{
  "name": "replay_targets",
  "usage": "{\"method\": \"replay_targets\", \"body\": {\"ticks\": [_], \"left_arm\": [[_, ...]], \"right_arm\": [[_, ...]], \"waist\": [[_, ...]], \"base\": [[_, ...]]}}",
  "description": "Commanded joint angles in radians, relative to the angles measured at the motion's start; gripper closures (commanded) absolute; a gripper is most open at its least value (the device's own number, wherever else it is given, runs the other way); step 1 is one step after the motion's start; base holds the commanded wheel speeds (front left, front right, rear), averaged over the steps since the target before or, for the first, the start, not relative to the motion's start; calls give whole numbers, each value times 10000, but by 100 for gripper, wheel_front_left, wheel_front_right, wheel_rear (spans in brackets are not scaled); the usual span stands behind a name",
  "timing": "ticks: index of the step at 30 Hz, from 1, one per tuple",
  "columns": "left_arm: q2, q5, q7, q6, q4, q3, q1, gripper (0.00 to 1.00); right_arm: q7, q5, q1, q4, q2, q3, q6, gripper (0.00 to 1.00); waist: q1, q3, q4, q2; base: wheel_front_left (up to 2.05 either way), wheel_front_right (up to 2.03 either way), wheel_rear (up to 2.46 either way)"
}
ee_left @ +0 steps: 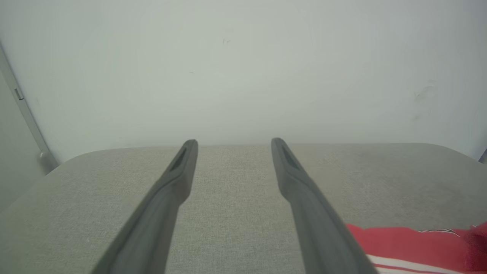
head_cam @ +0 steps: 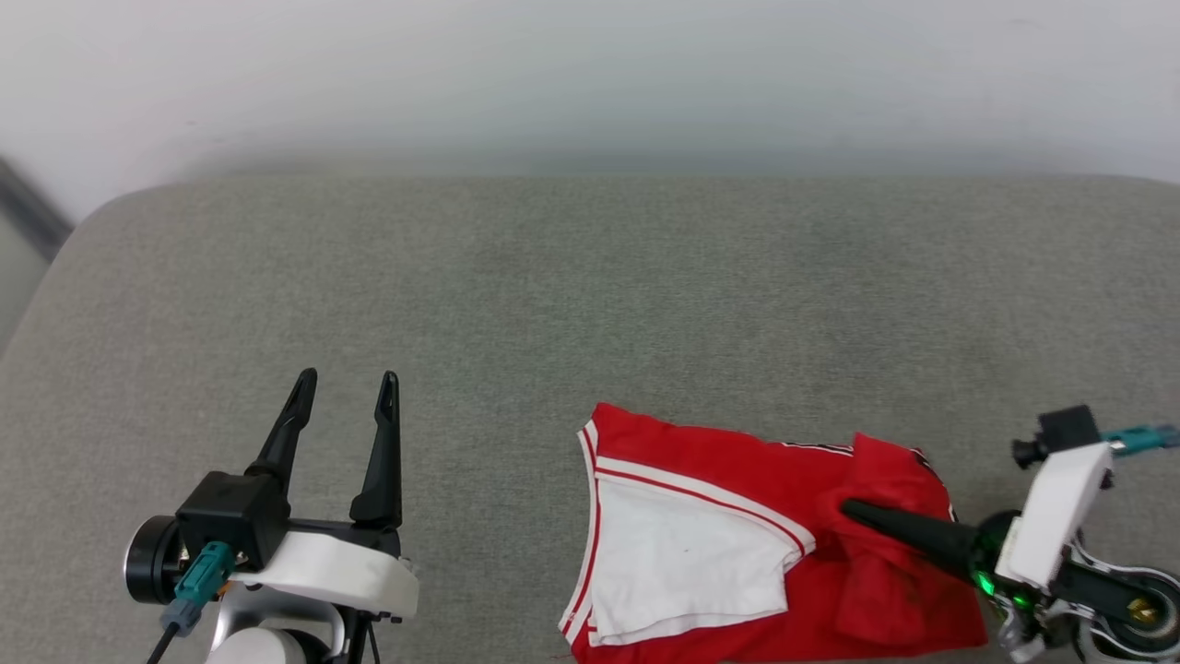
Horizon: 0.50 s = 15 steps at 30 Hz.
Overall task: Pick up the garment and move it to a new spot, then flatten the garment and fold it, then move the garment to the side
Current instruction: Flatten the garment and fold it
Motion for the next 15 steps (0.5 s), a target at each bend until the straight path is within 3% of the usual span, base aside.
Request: {"method": "replay_targets", "body": {"ticks": [1, 11, 15], "left_arm": [[-55, 52, -24, -5, 13, -28, -146, 0], [-430, 85, -138, -162, 166, -194, -682, 0], [-590, 99, -196, -275, 331, -242, -875, 0]], "right_arm": [[-73, 267, -289, 219, 65, 312, 0, 100], [-1657, 1289, -1227, 1621, 64, 2861, 0, 100], [-2479, 1034, -1530, 2314, 65, 3789, 0, 100]], "waist": [[0, 154, 217, 0], [0, 831, 827, 0], [0, 1052, 999, 0]], "base": [[0, 0, 0], [0, 0, 0], [0, 0, 0]]}}
